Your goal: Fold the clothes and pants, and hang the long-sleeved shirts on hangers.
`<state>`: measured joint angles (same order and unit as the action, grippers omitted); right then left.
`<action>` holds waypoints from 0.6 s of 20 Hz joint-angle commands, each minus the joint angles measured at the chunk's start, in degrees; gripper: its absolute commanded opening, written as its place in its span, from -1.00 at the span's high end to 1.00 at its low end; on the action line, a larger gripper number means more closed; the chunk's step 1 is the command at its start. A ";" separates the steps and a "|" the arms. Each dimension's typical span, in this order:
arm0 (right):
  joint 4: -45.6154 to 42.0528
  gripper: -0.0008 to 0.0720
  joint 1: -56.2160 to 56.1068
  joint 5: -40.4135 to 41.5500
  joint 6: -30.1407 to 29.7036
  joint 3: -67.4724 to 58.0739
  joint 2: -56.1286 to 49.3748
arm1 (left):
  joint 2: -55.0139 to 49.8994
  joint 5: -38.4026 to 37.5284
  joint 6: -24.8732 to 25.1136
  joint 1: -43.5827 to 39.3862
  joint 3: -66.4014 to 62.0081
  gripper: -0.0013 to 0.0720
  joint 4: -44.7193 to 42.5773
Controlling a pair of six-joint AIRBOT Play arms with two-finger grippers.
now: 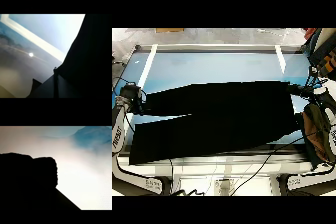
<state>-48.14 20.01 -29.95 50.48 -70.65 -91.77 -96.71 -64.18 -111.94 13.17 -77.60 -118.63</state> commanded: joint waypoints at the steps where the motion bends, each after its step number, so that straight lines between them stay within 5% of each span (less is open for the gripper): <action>1: -0.15 0.93 -0.02 -0.46 0.02 0.02 -0.04 | -2.14 1.29 -1.66 0.55 0.72 0.94 0.11; 4: -0.11 0.93 -0.02 -0.57 0.04 0.02 -0.04 | -2.34 3.34 -1.64 0.52 0.44 0.75 -1.42; 5: -0.11 0.71 -0.04 -0.57 0.02 0.00 -0.02 | -2.29 3.32 -1.64 0.50 0.11 -0.14 -1.36; 6: -0.13 -0.11 -0.04 -0.85 0.04 0.00 0.04 | -2.21 3.30 -1.70 0.26 -0.02 -0.94 -1.42; 7: -0.13 -0.84 -0.04 -1.07 0.13 -0.07 0.15 | -2.10 2.62 -0.98 0.11 -0.35 -0.92 -1.42; 12: -2.73 -0.94 0.15 -2.64 1.62 -0.07 4.92 | -2.03 -10.23 8.74 0.07 -8.52 -0.91 -7.93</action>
<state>-49.12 20.08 -31.70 51.33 -70.65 -89.30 -98.74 -67.00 -108.81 13.30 -81.84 -121.75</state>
